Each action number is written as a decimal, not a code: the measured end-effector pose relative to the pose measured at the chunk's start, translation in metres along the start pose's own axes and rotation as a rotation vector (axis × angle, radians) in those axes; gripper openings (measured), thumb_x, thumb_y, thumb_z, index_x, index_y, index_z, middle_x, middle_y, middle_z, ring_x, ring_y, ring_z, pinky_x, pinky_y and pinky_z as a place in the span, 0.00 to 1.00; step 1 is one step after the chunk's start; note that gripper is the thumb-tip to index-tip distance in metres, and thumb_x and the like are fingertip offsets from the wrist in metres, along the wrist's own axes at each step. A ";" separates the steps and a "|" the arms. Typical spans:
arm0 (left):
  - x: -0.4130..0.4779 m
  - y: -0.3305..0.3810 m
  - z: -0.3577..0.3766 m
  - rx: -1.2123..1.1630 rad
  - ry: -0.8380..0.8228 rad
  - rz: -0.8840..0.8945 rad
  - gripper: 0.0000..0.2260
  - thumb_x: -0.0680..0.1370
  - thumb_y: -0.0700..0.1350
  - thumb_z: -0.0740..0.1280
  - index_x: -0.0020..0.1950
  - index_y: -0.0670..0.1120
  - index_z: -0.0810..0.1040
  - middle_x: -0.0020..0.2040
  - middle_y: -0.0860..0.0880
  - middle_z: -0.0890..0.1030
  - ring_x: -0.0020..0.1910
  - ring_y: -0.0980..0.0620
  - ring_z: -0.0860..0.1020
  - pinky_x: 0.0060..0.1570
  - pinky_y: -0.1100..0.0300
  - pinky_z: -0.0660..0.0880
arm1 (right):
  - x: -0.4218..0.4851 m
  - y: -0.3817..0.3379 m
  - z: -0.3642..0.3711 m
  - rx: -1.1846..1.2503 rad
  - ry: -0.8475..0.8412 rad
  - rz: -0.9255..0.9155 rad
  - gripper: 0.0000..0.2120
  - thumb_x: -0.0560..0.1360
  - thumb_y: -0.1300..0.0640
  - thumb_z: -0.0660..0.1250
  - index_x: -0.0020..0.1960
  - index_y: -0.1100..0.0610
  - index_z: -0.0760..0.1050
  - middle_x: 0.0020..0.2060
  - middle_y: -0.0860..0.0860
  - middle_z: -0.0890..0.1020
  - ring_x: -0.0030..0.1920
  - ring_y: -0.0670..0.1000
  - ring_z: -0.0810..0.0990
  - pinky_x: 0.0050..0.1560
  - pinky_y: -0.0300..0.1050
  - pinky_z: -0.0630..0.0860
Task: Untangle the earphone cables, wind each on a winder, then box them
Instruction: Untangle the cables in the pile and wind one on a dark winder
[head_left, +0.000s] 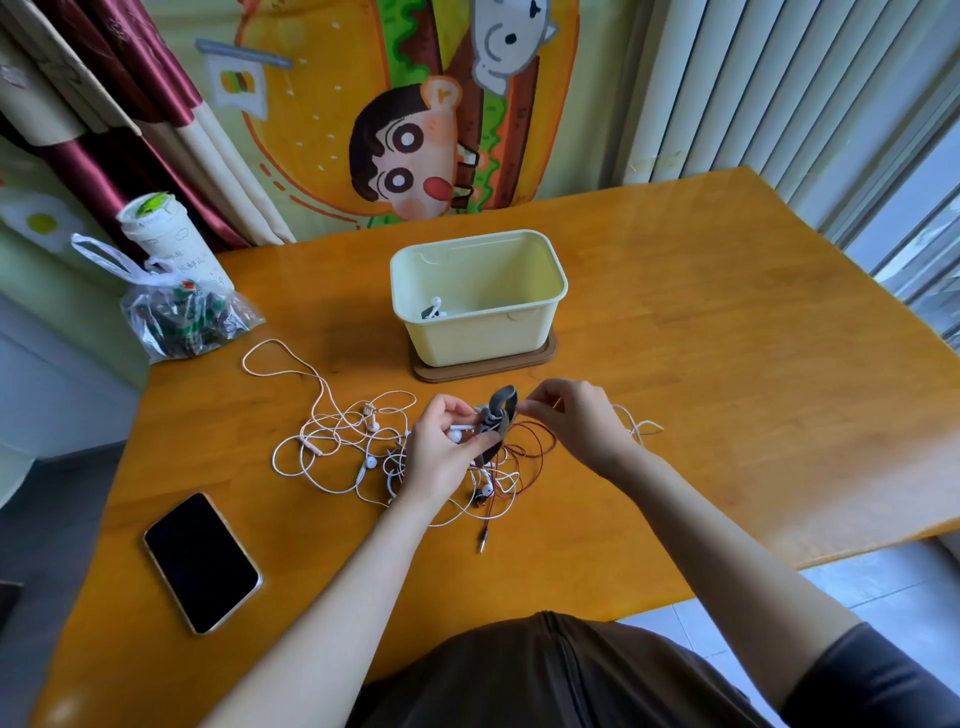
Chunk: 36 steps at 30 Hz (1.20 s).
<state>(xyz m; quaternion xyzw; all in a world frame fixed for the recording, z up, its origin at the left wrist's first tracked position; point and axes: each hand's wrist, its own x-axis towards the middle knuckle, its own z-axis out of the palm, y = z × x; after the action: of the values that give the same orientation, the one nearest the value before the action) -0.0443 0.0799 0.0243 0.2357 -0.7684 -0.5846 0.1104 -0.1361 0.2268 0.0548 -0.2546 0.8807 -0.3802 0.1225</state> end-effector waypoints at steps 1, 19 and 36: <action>0.000 0.002 0.001 -0.005 -0.031 -0.007 0.15 0.69 0.38 0.76 0.46 0.47 0.72 0.47 0.47 0.82 0.44 0.55 0.81 0.35 0.69 0.76 | 0.001 0.000 -0.001 -0.001 -0.001 -0.003 0.08 0.75 0.51 0.68 0.43 0.55 0.78 0.33 0.45 0.76 0.33 0.43 0.72 0.31 0.32 0.67; 0.004 0.012 -0.010 -0.379 -0.288 -0.227 0.12 0.73 0.38 0.71 0.45 0.48 0.68 0.38 0.54 0.84 0.44 0.51 0.78 0.44 0.57 0.68 | 0.009 -0.006 -0.002 0.193 0.043 -0.019 0.07 0.76 0.55 0.66 0.41 0.57 0.74 0.36 0.49 0.80 0.38 0.49 0.81 0.39 0.44 0.80; 0.005 0.012 -0.009 -0.378 -0.333 -0.217 0.13 0.73 0.37 0.70 0.49 0.46 0.68 0.42 0.50 0.84 0.42 0.50 0.79 0.39 0.60 0.72 | 0.003 -0.004 0.000 0.314 0.073 0.018 0.06 0.76 0.59 0.65 0.44 0.61 0.74 0.43 0.54 0.79 0.39 0.47 0.81 0.40 0.36 0.80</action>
<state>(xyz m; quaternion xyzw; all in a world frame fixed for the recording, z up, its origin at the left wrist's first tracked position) -0.0473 0.0724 0.0383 0.1927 -0.6233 -0.7569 -0.0386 -0.1371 0.2226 0.0575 -0.2103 0.8165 -0.5213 0.1322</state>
